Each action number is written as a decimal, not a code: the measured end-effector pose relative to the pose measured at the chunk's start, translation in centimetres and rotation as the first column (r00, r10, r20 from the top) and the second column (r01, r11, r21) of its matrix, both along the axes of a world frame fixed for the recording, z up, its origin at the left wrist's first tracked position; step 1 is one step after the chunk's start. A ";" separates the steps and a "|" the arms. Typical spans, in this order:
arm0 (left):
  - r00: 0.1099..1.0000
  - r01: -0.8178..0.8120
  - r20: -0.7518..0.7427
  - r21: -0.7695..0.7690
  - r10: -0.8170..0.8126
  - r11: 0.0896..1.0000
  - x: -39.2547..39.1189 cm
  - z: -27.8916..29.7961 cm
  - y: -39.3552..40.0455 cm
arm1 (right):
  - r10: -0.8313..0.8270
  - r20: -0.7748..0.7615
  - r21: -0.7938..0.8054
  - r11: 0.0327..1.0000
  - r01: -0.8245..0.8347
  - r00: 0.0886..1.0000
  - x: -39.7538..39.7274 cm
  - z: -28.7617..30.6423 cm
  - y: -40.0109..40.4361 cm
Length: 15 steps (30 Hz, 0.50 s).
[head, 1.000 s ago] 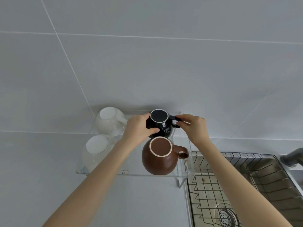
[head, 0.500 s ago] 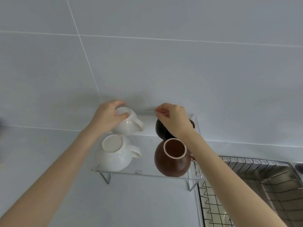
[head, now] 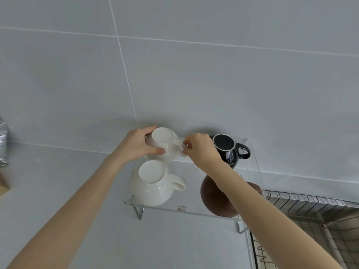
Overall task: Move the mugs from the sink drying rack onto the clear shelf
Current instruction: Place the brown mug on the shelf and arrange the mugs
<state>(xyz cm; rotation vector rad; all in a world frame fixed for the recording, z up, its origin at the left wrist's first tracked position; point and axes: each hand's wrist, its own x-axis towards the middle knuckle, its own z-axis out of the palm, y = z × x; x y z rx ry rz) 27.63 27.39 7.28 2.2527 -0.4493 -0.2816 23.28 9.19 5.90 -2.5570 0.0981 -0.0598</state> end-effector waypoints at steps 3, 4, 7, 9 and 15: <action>0.998 -0.057 0.032 -0.032 0.058 0.998 -0.6 -0.3 0.2 | 0.019 0.025 -0.013 1.000 -0.019 1.000 0.3 -0.1 -0.2; 0.996 -0.076 0.039 -0.036 0.077 0.997 -0.8 -0.3 0.2 | 0.024 0.025 -0.029 0.999 -0.024 0.999 0.4 -0.1 -0.3; 0.992 -0.107 0.064 -0.031 0.109 0.994 -1.2 -0.4 0.1 | 0.052 0.031 -0.076 0.996 -0.049 0.998 1.0 0.1 -0.6; 0.990 -0.114 0.077 -0.023 0.116 0.993 -1.4 -0.6 0.1 | 0.065 0.025 -0.084 0.994 -0.063 0.998 1.5 0.2 -0.9; 0.985 -0.152 0.074 -0.031 0.154 0.988 -1.2 -1.0 0.1 | 0.084 0.052 -0.091 0.993 -0.079 0.995 2.0 -0.6 -1.2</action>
